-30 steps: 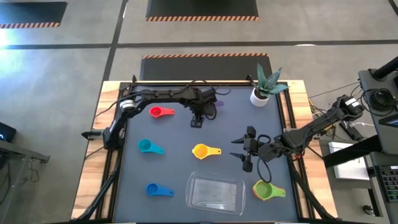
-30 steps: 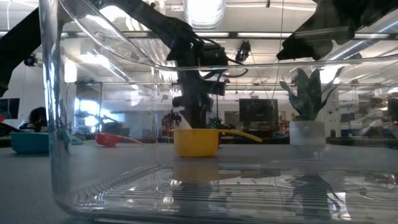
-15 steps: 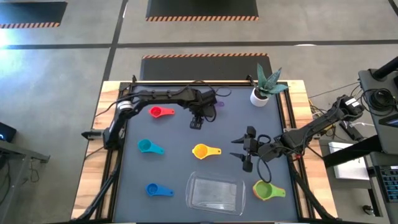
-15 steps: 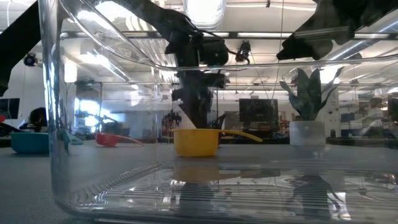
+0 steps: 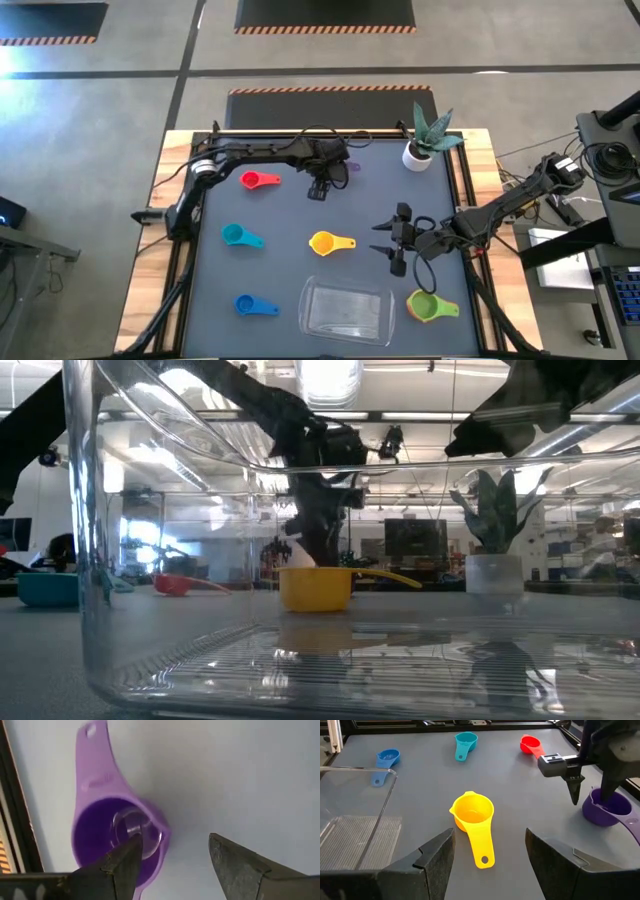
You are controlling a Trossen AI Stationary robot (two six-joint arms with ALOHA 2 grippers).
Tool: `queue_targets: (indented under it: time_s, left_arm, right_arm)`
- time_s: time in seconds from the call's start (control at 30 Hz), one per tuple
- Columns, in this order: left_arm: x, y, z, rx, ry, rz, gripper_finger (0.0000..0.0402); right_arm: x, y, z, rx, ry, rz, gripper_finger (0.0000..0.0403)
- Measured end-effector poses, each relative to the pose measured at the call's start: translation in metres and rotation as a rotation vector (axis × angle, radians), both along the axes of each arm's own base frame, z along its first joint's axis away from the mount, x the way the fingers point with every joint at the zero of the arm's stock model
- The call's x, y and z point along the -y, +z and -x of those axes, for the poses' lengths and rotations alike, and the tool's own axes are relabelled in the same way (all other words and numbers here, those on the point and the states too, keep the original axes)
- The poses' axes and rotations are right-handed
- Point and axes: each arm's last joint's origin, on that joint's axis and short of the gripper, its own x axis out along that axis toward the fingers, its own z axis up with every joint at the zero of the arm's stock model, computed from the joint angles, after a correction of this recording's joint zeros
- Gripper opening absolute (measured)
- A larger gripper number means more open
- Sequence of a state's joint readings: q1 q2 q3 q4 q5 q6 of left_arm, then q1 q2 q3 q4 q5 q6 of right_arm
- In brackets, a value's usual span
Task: Nest measuring cups in basket
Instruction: Stack the violet measuring cup on top of the green measuring cup
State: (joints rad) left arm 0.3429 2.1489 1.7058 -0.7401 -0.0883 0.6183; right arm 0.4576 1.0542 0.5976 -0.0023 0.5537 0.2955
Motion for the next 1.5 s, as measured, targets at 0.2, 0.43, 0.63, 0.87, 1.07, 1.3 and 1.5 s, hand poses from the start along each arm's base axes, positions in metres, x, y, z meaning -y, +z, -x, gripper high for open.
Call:
queue_targets:
  time_s: [0.2, 0.43, 0.63, 0.87, 1.07, 1.3, 1.5]
  left_arm:
    - [-0.007, -0.009, 0.004, -0.025, 0.032, 0.015, 0.0191]
    - [-0.007, -0.01, 0.004, -0.026, 0.04, 0.019, 0.0061]
    - [-0.002, -0.011, 0.005, -0.047, 0.038, 0.025, 0.0006]
    - [0.025, 0.012, 0.011, -0.086, 0.018, 0.029, 0.0002]
    - [0.064, 0.041, 0.014, -0.062, -0.024, 0.011, 0.0001]
    - [0.106, 0.067, 0.023, -0.013, -0.055, 0.022, 0.0001]
    - [0.133, 0.075, 0.041, -0.006, -0.022, 0.017, 0.0]
  right_arm:
    - [0.0, 0.0, 0.0, -0.001, 0.001, 0.005, 0.0231]
    - [0.001, 0.0, 0.0, 0.004, -0.016, 0.021, 0.0231]
    - [0.001, 0.0, 0.0, 0.003, -0.016, 0.021, 0.0231]
    - [0.001, 0.001, 0.0, 0.0, 0.0, 0.054, 0.0231]
    - [0.002, 0.007, 0.002, 0.029, 0.016, 0.076, 0.0231]
    - [0.004, 0.015, 0.007, 0.052, 0.041, 0.12, 0.0231]
    - [0.007, 0.026, 0.013, 0.1, 0.054, 0.134, 0.0231]
